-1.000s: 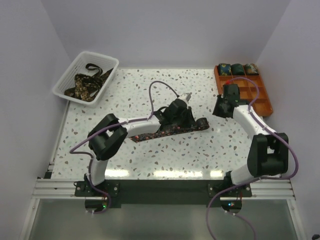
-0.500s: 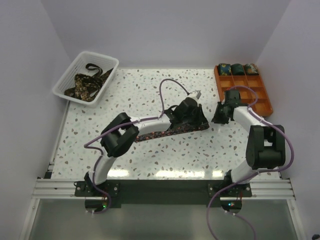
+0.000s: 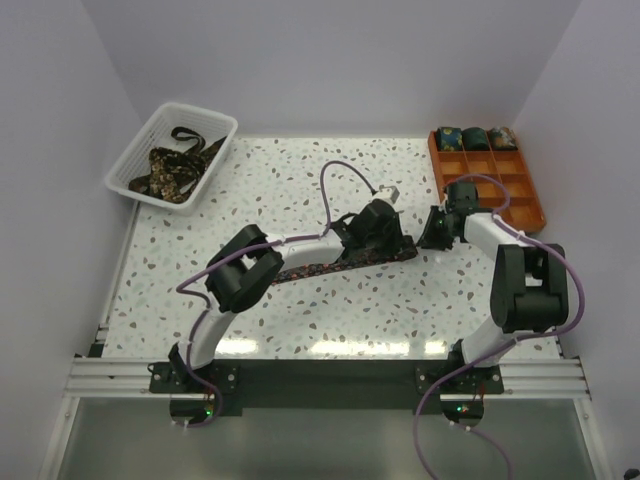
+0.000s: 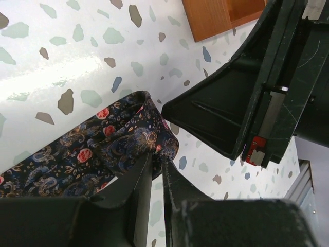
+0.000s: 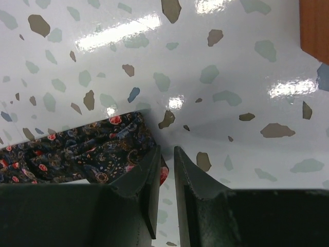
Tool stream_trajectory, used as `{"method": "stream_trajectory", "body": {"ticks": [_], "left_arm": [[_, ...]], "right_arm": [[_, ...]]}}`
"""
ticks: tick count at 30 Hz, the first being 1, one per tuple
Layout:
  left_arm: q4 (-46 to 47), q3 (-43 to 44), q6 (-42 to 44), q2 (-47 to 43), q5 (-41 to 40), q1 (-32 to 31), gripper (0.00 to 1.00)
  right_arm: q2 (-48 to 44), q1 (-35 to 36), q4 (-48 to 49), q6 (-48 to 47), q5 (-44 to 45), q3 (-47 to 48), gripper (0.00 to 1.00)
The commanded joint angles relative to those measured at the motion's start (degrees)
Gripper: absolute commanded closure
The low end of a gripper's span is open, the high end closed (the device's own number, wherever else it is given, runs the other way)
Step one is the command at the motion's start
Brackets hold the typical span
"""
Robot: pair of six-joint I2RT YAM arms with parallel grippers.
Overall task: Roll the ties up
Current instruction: Roll the tie
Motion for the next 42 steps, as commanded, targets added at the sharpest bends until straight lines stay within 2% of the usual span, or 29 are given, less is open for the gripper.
{"method": "stream_trajectory", "body": {"ticks": [1, 14, 23, 42], "left_arm": [[-0.09, -1.4, 2.1, -1.39, -2.97, -0.06, 0.81], [1.67, -8.25, 2.72, -5.61, -3.33, 1.53, 0.81], [2.37, -10.1, 2.72, -6.84, -3.24, 2.32, 0.81], [1.41, -10.54, 2.54, -7.1, -3.33, 2.58, 0.81]], "right_arm": [[0.42, -0.14, 1.39, -0.66, -2.58, -0.31, 0.79], [0.86, -0.14, 1.57, -1.54, -8.03, -0.4, 0.79], [0.94, -0.14, 1.83, -2.33, -13.92, -0.31, 0.79], [-0.63, 3.55, 1.21, -2.42, -18.41, 0.39, 0.79]]}}
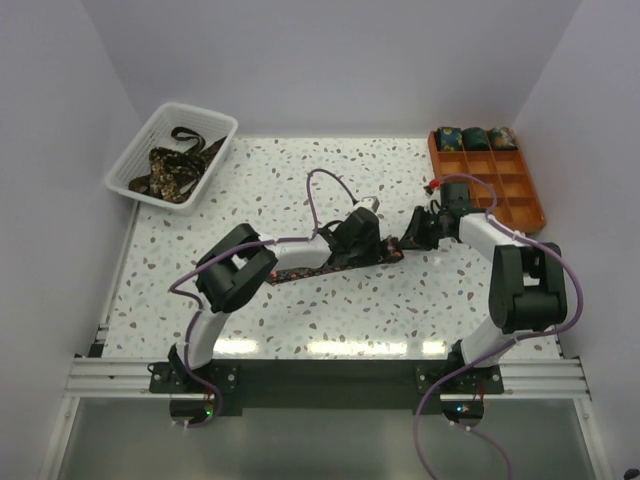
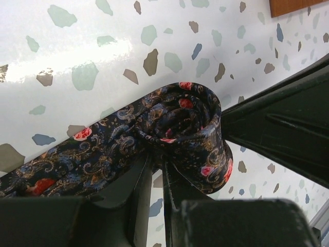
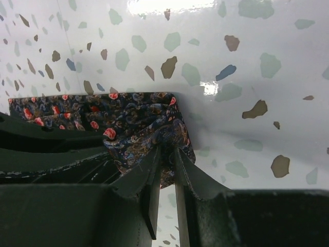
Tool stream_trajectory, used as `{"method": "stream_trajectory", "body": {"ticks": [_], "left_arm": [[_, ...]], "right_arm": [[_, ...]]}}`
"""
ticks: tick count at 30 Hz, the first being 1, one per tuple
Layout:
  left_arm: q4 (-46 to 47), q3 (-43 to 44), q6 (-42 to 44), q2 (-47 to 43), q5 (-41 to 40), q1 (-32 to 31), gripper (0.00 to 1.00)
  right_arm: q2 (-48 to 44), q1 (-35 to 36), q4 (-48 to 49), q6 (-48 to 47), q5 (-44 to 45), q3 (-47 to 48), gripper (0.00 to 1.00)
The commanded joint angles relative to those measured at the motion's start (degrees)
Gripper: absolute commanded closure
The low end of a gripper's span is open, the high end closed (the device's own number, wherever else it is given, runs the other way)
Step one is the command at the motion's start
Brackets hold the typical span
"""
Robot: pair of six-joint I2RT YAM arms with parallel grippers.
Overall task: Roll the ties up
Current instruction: Roll the tie
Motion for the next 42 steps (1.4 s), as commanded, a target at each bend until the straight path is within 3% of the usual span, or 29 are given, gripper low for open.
{"method": "stream_trajectory", "body": {"ticks": [1, 22, 27, 37, 42], "left_arm": [[0.97, -0.25, 1.43, -3.56, -1.23, 0.48, 0.81], [-2.28, -4.73, 1.6, -11.12, -2.2, 1.63, 0.7], [-2.28, -6.13, 1.78, -13.58, -2.64, 1.71, 0.61], [-5.1, -7.01, 0.9, -16.04, -1.76, 1.45, 0.54], [-4.74, -6.4, 0.11, -14.73, -2.63, 1.01, 0.41]], "right_arm": [[-0.99, 1.41, 0.38, -0.35, -3.46, 0.76, 0.79], [-1.34, 3.87, 0.03, 0.09, -0.82, 1.73, 0.78], [-1.43, 4.05, 0.03, 0.18, -0.29, 1.73, 0.78], [-1.25, 4.22, 0.21, 0.18, 0.76, 1.55, 0.77], [-1.51, 4.4, 0.47, 0.45, 0.94, 1.55, 0.77]]}}
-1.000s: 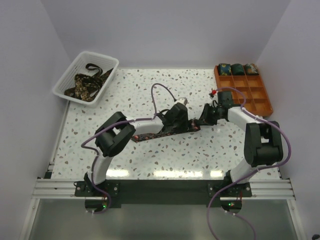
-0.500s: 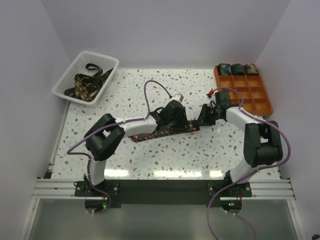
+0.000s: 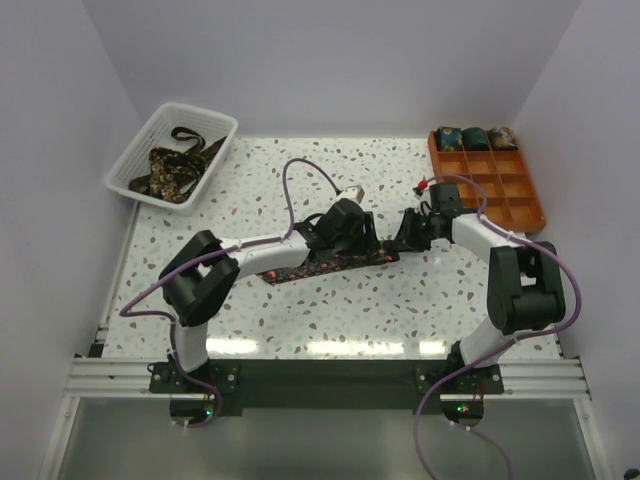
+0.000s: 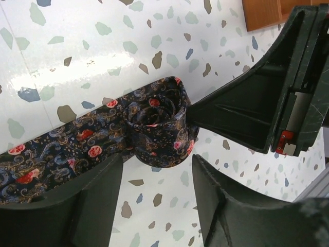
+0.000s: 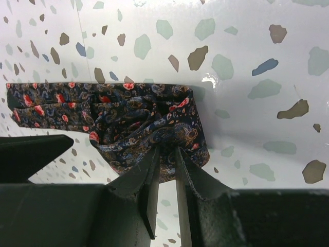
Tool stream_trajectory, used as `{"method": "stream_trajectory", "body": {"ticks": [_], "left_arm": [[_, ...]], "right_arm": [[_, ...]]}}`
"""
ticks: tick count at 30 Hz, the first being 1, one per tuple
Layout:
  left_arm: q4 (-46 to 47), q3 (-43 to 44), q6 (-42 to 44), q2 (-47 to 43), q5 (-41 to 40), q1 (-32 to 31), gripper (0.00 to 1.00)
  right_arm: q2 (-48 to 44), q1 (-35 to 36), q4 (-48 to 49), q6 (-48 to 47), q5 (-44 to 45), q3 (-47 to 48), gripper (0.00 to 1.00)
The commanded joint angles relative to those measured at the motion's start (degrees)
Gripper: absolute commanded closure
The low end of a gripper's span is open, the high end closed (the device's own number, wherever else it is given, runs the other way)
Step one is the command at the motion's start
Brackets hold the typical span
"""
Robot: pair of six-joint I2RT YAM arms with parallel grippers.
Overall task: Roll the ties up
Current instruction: Roll the tie
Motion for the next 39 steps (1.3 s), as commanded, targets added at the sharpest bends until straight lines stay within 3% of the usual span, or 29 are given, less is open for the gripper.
{"method": "stream_trajectory", "body": {"ticks": [1, 3, 6, 14, 28, 39], "left_arm": [[0.61, 0.33, -0.85, -0.98, -0.93, -0.37, 0.37], [0.87, 0.16, -1.64, -0.45, -1.11, -0.28, 0.27], [2.19, 0.33, -2.26, 0.52, 0.03, -0.28, 0.23], [5.88, 2.61, -3.76, 5.26, 3.72, -0.45, 0.32], [9.21, 6.48, -5.07, 10.71, 6.53, -0.98, 0.35], [17.65, 6.66, -8.68, 13.0, 10.84, -1.25, 0.43]], "right_arm": [[-1.6, 0.35, 0.52, 0.42, 1.09, 1.53, 0.77], [-1.69, 0.35, 0.69, 0.51, 1.26, 1.53, 0.77], [-1.51, 0.35, 0.95, 0.6, 1.27, 1.53, 0.76], [-1.78, 0.27, 1.04, 0.86, 1.97, 1.44, 0.76], [-2.3, 0.18, 0.95, 1.21, 3.55, 1.53, 0.76], [-5.64, -2.02, 1.39, 2.53, 12.33, 0.74, 0.75]]}}
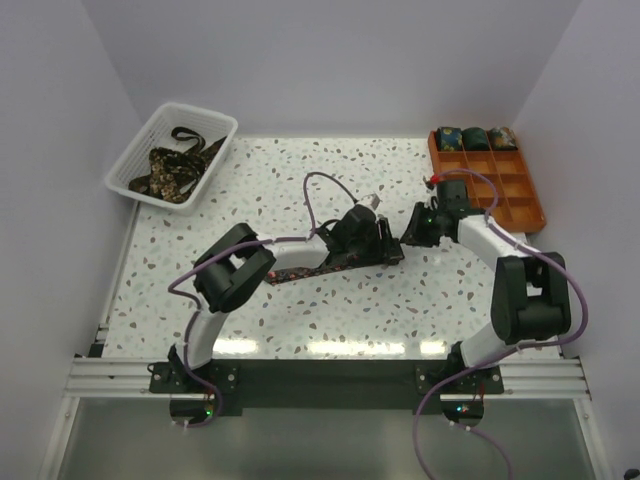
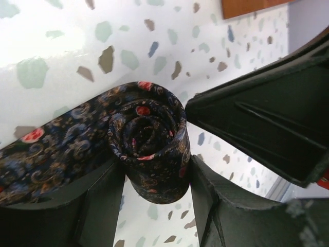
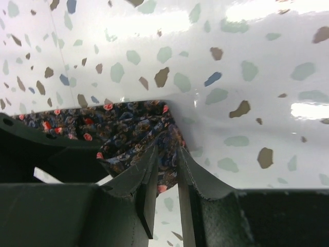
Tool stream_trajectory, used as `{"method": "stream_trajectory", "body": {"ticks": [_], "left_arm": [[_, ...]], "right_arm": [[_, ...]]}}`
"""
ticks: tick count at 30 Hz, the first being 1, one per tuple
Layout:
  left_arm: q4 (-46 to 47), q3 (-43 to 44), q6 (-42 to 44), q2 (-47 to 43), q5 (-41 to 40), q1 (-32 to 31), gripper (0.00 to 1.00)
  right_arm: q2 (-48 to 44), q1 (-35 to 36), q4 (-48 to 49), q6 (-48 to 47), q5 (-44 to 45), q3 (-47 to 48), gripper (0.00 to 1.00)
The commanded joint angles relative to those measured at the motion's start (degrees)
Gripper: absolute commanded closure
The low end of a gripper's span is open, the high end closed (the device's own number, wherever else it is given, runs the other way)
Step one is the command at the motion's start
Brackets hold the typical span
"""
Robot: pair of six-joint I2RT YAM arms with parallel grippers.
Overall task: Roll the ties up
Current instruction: Roll the tie
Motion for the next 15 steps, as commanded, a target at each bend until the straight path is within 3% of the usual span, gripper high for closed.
{"method": "stream_trajectory", "body": {"ticks": [1, 6, 15], "left_arm": [[8.5, 1.17, -2.51, 0.45, 2.28, -0.39, 0.44], [13.86, -0.05, -3.39, 0.81, 3.24, -0.39, 0.47], [13.61, -2.16, -4.36, 1.42, 2.98, -0.22, 0.5]], "right_arm": [[-2.21, -1.14, 1.5, 1.11, 4.64, 0.65, 0.74], [-1.42, -2.55, 2.12, 1.73, 4.21, 0.39, 0.74], [-3.17, -4.4, 2.38, 1.82, 0.08, -1.02, 0.69]]}}
